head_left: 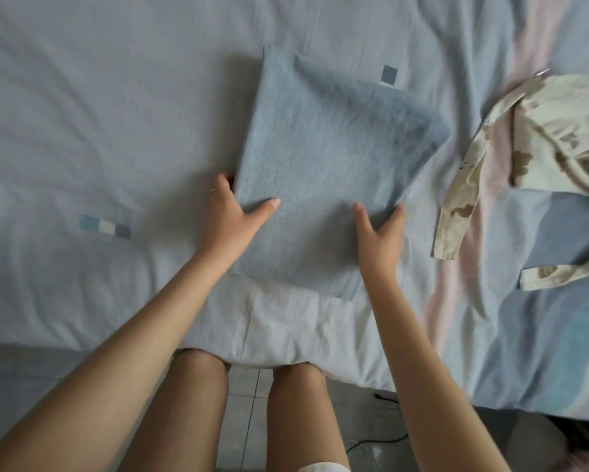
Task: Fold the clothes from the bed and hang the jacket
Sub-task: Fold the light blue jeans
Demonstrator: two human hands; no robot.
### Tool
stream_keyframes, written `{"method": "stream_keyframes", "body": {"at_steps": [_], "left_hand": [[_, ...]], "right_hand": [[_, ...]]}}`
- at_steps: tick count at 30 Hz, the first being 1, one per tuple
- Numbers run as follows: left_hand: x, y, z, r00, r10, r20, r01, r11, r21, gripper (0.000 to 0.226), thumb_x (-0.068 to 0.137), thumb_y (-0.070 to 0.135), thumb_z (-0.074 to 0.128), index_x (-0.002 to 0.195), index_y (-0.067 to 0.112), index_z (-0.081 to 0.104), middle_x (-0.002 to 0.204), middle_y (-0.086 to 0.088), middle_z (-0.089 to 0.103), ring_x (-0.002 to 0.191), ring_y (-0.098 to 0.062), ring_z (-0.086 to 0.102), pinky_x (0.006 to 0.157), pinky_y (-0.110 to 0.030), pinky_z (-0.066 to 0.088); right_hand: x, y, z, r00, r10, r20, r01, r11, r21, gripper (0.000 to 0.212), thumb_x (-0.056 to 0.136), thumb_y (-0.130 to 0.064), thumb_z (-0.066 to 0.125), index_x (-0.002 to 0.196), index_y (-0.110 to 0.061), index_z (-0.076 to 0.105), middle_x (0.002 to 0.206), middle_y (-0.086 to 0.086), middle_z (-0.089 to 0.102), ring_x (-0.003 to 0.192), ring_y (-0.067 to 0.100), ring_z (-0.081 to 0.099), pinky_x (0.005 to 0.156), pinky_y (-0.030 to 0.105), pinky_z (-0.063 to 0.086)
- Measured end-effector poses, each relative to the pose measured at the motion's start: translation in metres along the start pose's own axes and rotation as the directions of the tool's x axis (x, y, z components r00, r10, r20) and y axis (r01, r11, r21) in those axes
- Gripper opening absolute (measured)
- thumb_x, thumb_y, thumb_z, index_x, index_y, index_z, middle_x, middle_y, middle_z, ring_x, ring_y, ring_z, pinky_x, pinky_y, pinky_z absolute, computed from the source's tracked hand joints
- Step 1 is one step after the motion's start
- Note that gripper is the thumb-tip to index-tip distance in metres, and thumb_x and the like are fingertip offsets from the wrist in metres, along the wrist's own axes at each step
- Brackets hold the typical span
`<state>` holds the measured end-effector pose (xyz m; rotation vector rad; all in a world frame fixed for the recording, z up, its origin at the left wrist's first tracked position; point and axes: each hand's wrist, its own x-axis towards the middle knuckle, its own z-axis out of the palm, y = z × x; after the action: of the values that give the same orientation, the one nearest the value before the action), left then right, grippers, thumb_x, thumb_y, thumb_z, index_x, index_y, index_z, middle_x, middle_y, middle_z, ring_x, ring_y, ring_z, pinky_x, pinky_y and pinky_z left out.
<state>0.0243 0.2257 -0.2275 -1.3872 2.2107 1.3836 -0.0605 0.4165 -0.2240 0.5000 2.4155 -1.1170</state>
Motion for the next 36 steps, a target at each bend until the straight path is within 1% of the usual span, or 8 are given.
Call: {"method": "stream_keyframes", "body": {"at_steps": [5,11,16,22,25,28,32,36], "left_hand": [[0.002,0.012,-0.014,0.977,-0.047,0.206,0.107,0.95,-0.294,0.031,0.074,0.017,0.08,0.102,0.014,0.066,0.103,-0.008,0.07,0.07,0.006,0.062,0.068,-0.014,0.052],[-0.007,0.015,-0.129,0.983,0.052,0.173,0.034,0.888,-0.459,0.029,0.068,0.023,0.079,0.094,0.019,0.066,0.082,0.015,0.073,0.077,0.0,0.068,0.066,-0.017,0.054],[-0.024,-0.015,-0.287,0.985,0.066,-0.161,-0.137,0.86,-0.492,0.041,0.06,0.031,0.076,0.099,0.024,0.063,0.088,0.022,0.072,0.083,0.004,0.067,0.068,-0.012,0.05],[-0.009,-0.077,-0.457,0.838,0.089,-0.539,-0.276,0.92,-0.277,0.03,0.078,0.02,0.076,0.104,0.021,0.061,0.09,0.016,0.065,0.068,0.015,0.059,0.063,-0.008,0.049],[0.036,-0.139,-0.49,0.874,-0.08,-0.479,-0.036,0.973,-0.229,0.035,0.087,0.038,0.066,0.113,0.014,0.062,0.102,0.003,0.063,0.085,0.001,0.06,0.074,-0.018,0.045],[0.051,-0.214,-0.483,0.898,-0.344,-0.276,0.204,0.879,-0.432,0.059,0.069,0.065,0.069,0.108,0.02,0.065,0.108,0.001,0.067,0.091,-0.011,0.061,0.074,-0.025,0.045],[0.051,-0.24,-0.462,0.888,-0.32,-0.33,0.073,0.807,-0.587,0.029,0.073,0.037,0.077,0.093,0.022,0.062,0.091,0.008,0.067,0.085,-0.012,0.063,0.065,-0.024,0.042],[0.051,-0.235,-0.469,0.912,-0.3,-0.281,-0.031,0.633,-0.774,0.023,0.078,0.013,0.073,0.099,0.017,0.064,0.089,0.006,0.07,0.081,-0.01,0.066,0.064,-0.022,0.05]], "right_hand": [[-0.013,-0.027,-0.018,0.977,0.08,0.198,-0.106,0.986,0.126,0.051,0.079,-0.015,0.076,0.123,-0.009,0.051,0.114,0.004,0.064,0.093,0.007,0.065,0.074,0.016,0.053],[-0.071,-0.105,0.009,0.958,-0.144,0.249,0.099,0.977,0.187,0.043,0.08,-0.019,0.076,0.117,-0.011,0.055,0.105,-0.001,0.069,0.093,0.011,0.068,0.076,0.025,0.057],[-0.144,-0.202,0.11,0.815,-0.373,0.443,0.228,0.91,0.346,0.04,0.079,-0.02,0.076,0.113,-0.014,0.056,0.105,-0.004,0.068,0.088,-0.001,0.066,0.07,0.013,0.051],[-0.229,-0.267,0.265,0.623,-0.499,0.603,0.14,0.829,0.542,0.05,0.076,-0.029,0.072,0.119,-0.013,0.053,0.114,0.001,0.067,0.103,0.013,0.065,0.085,0.027,0.055],[-0.24,-0.267,0.356,0.669,-0.37,0.644,0.03,0.88,0.474,0.055,0.079,-0.024,0.074,0.125,-0.011,0.049,0.123,0.007,0.062,0.109,0.019,0.061,0.094,0.035,0.051],[-0.247,-0.252,0.419,0.747,-0.121,0.653,-0.1,0.952,0.291,0.053,0.083,-0.021,0.072,0.127,-0.007,0.046,0.128,0.011,0.057,0.114,0.027,0.056,0.101,0.04,0.045],[-0.236,-0.251,0.426,0.778,-0.067,0.625,-0.108,0.965,0.238,0.045,0.085,-0.018,0.069,0.123,-0.01,0.047,0.125,0.01,0.057,0.111,0.027,0.057,0.098,0.04,0.047],[-0.234,-0.268,0.416,0.627,-0.033,0.778,-0.248,0.939,0.24,0.039,0.079,-0.004,0.059,0.118,-0.005,0.056,0.104,0.014,0.065,0.084,0.028,0.063,0.063,0.037,0.058]]}}
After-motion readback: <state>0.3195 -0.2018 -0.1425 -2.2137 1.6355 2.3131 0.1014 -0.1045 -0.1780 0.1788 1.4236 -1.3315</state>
